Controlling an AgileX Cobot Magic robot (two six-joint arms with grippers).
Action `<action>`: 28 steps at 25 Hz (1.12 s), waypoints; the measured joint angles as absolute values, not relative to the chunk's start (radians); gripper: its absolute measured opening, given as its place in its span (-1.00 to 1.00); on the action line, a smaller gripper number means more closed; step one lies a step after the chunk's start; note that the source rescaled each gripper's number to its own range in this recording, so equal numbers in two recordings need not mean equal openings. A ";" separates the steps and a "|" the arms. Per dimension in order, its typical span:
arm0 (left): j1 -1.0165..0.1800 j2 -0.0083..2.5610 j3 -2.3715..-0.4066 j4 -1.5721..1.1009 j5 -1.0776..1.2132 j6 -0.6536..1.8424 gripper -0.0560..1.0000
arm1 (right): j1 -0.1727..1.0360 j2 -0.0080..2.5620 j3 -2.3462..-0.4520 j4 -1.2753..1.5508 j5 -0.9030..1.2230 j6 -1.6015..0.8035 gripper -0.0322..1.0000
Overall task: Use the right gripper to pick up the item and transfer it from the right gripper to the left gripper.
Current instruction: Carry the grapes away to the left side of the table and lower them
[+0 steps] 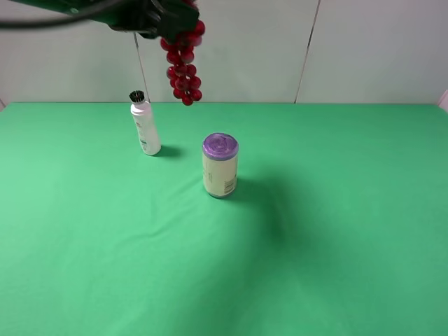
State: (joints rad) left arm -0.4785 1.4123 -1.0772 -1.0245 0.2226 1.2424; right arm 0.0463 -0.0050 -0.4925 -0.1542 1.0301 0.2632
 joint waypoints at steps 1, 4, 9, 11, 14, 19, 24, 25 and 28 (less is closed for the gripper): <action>-0.470 1.401 -1.077 -0.994 0.223 1.183 -0.89 | 0.046 -0.005 -0.493 -0.154 1.030 0.263 1.00; -0.446 1.371 -1.063 -0.897 0.229 1.021 -0.89 | 0.046 -0.005 -0.493 -0.154 1.030 0.263 1.00; -0.427 1.360 -1.022 -0.710 0.254 0.784 -0.89 | 0.046 -0.005 -0.493 -0.154 1.030 0.263 1.00; -0.427 1.360 -0.994 -0.661 0.261 0.725 -0.89 | 0.046 -0.005 -0.493 -0.154 1.030 0.263 1.00; -0.427 1.360 -0.952 -0.627 0.265 0.682 -0.89 | 0.046 -0.005 -0.493 -0.154 1.030 0.263 1.00; -0.427 1.360 -0.905 -0.620 0.290 0.656 -0.89 | 0.046 -0.005 -0.493 -0.154 1.030 0.263 1.00; -0.427 1.359 -0.871 -0.618 0.355 0.630 -0.89 | 0.046 -0.005 -0.493 -0.154 1.030 0.263 1.00; -0.427 1.359 -0.859 -0.618 0.356 0.624 -0.89 | 0.046 -0.005 -0.493 -0.154 1.030 0.263 1.00; -0.427 1.358 -0.817 -0.617 0.356 0.602 -0.89 | 0.046 -0.005 -0.493 -0.154 1.030 0.263 1.00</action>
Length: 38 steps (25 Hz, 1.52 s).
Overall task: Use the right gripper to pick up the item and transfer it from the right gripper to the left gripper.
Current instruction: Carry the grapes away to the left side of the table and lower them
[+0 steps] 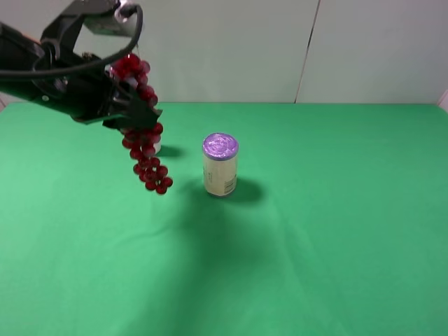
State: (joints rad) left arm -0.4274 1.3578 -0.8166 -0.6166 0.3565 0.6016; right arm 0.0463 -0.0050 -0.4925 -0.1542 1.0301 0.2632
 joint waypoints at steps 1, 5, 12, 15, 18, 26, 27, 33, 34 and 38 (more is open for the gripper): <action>-0.427 1.358 -0.800 -0.616 0.356 0.596 -0.89 | 0.046 -0.005 -0.493 -0.154 1.030 0.263 1.00; -0.427 1.330 -0.749 -0.614 0.357 0.537 -0.89 | 0.046 -0.005 -0.493 -0.154 1.030 0.263 1.00; -0.422 1.258 -0.644 -0.569 0.353 0.413 -0.89 | 0.046 -0.005 -0.493 -0.154 1.030 0.263 1.00; -0.376 1.254 -0.588 -0.553 0.353 0.372 -0.89 | 0.046 -0.005 -0.493 -0.154 1.030 0.263 1.00; -0.304 1.254 -0.548 -0.511 0.345 0.343 -0.89 | 0.046 -0.005 -0.493 -0.154 1.030 0.263 1.00; -0.115 1.253 -0.538 -0.490 0.289 0.298 -0.89 | 0.046 -0.005 -0.493 -0.154 1.030 0.263 1.00; -0.101 1.253 -0.538 -0.490 0.281 0.298 -0.89 | 0.046 -0.005 -0.493 -0.154 1.030 0.263 1.00; -0.079 1.253 -0.538 -0.465 0.226 0.297 -0.89 | 0.046 -0.005 -0.493 -0.154 1.030 0.263 1.00; -0.079 1.253 -0.538 -0.460 0.223 0.297 -0.89 | 0.046 -0.005 -0.493 -0.154 1.030 0.263 1.00; -0.079 1.253 -0.538 -0.450 0.208 0.297 -0.48 | 0.046 -0.005 -0.493 -0.154 1.030 0.263 1.00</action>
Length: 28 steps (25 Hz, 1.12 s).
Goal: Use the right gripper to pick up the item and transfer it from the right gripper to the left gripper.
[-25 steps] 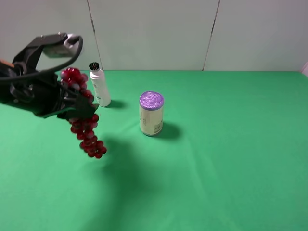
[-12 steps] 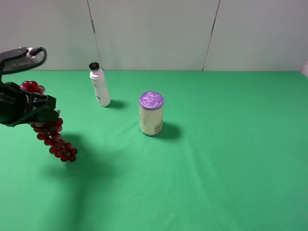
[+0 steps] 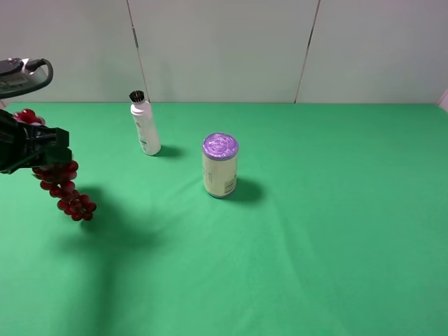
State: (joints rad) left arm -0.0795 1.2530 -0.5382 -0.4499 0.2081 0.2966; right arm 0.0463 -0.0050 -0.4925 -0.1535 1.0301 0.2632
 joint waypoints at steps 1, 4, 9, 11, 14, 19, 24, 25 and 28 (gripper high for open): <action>-0.079 1.253 -0.538 -0.450 0.201 0.297 -0.30 | 0.046 -0.005 -0.493 -0.154 1.030 0.263 1.00; -0.079 1.253 -0.538 -0.449 0.192 0.297 0.19 | 0.046 -0.005 -0.493 -0.154 1.030 0.263 1.00; -0.079 1.253 -0.538 -0.442 0.190 0.297 0.57 | 0.046 -0.005 -0.493 -0.154 1.030 0.263 1.00; -0.079 1.252 -0.538 -0.442 0.190 0.297 0.60 | 0.046 -0.005 -0.493 -0.154 1.030 0.263 1.00; -0.079 1.236 -0.538 -0.442 0.217 0.297 0.62 | 0.046 -0.005 -0.493 -0.154 1.030 0.263 1.00; -0.079 1.106 -0.538 -0.411 0.284 0.297 0.61 | 0.046 -0.005 -0.493 -0.154 1.030 0.263 1.00; -0.079 0.878 -0.538 -0.373 0.374 0.272 0.61 | 0.046 -0.005 -0.493 -0.154 1.030 0.263 1.00; -0.079 0.821 -0.538 -0.357 0.388 0.268 0.62 | 0.046 -0.005 -0.493 -0.154 1.030 0.263 1.00; -0.079 0.661 -0.538 -0.299 0.451 0.246 0.62 | 0.046 -0.005 -0.493 -0.154 1.030 0.263 1.00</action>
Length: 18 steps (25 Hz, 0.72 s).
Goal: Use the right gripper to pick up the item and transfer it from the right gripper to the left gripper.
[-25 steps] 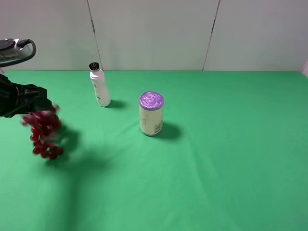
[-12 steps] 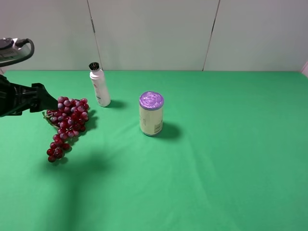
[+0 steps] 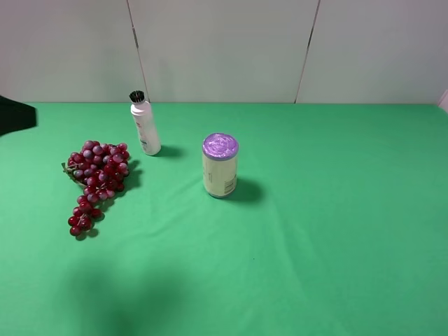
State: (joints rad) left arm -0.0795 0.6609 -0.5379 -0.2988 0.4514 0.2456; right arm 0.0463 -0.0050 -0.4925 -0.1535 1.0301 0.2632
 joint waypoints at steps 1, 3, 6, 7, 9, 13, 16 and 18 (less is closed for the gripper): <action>-0.079 0.606 -0.538 -0.272 0.481 0.230 0.62 | 0.046 -0.005 -0.493 -0.154 1.030 0.263 1.00; -0.079 0.513 -0.538 -0.215 0.552 0.191 0.62 | 0.046 -0.005 -0.493 -0.154 1.030 0.263 1.00; -0.079 0.374 -0.538 -0.110 0.668 0.115 0.62 | 0.046 -0.005 -0.493 -0.154 1.030 0.263 1.00; -0.079 0.327 -0.538 -0.082 0.708 0.087 0.62 | 0.046 -0.005 -0.493 -0.154 1.030 0.263 1.00; -0.079 0.238 -0.538 -0.020 0.778 0.037 0.62 | 0.046 -0.005 -0.493 -0.154 1.030 0.263 1.00; -0.079 0.114 -0.538 0.035 0.889 -0.013 0.62 | 0.046 -0.005 -0.493 -0.154 1.030 0.263 1.00; -0.079 0.073 -0.541 0.033 0.963 -0.024 0.62 | 0.046 -0.005 -0.493 -0.154 1.030 0.263 1.00; -0.079 0.073 -0.551 0.024 1.012 -0.024 0.62 | 0.046 -0.005 -0.493 -0.154 1.030 0.263 1.00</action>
State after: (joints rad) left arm -0.0795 0.0728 -0.5511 0.0243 1.0120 -0.0243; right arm 0.0463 -0.0050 -0.4925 -0.1535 1.0301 0.2632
